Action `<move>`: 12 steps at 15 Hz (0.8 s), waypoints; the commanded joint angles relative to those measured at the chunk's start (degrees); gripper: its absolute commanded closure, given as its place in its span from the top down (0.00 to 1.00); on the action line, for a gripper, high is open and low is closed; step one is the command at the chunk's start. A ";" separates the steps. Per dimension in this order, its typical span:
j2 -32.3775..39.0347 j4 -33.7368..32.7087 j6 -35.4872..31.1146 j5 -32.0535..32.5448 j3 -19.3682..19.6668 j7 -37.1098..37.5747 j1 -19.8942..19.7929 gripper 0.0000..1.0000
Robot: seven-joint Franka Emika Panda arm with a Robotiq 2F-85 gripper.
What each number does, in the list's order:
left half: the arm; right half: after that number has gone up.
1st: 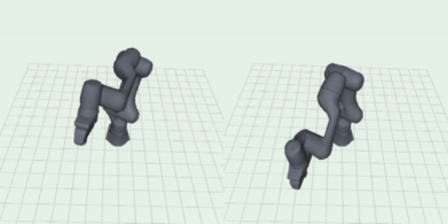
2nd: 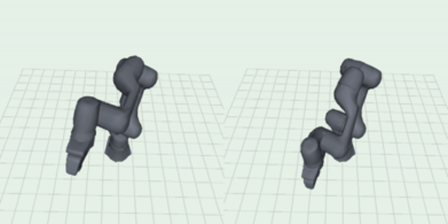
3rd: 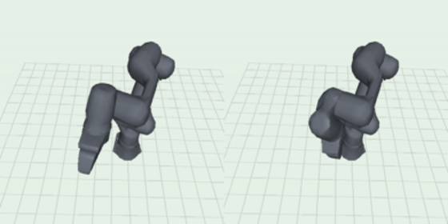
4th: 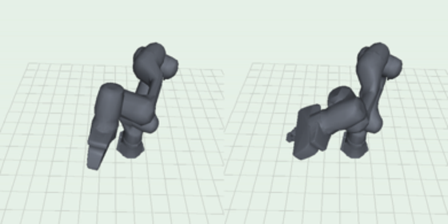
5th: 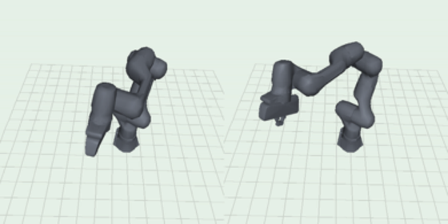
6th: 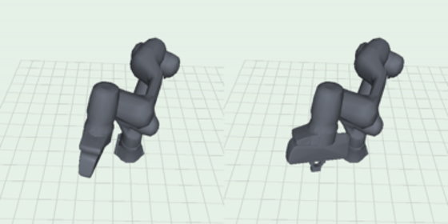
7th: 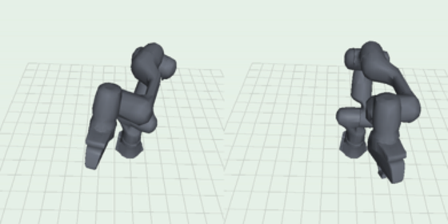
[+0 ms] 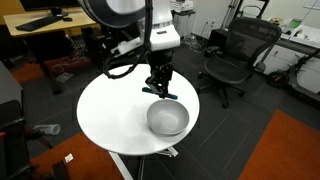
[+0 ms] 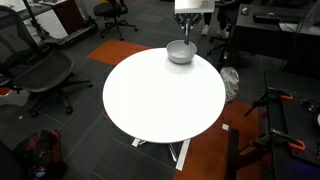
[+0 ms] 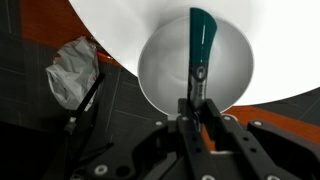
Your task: Put the pen in the bowl
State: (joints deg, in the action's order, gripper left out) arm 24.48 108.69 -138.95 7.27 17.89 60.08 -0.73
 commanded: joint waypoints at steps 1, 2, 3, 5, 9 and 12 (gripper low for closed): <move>4.12 -3.65 0.16 -0.68 -0.43 1.55 -1.70 0.05; 5.13 -4.47 -0.05 -1.10 -0.50 1.48 -2.10 0.05; 6.16 -5.33 -0.37 -1.80 -0.72 1.29 -2.56 0.05; 8.04 -7.07 -0.72 -2.32 -0.49 1.71 -2.81 0.05; 10.58 -10.04 -1.97 -3.95 -0.41 1.99 -3.27 0.05; 11.68 -11.54 -2.14 -4.61 -0.28 2.56 -3.31 0.51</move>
State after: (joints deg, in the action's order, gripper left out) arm 34.68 99.63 -140.64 3.81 17.82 61.18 -3.57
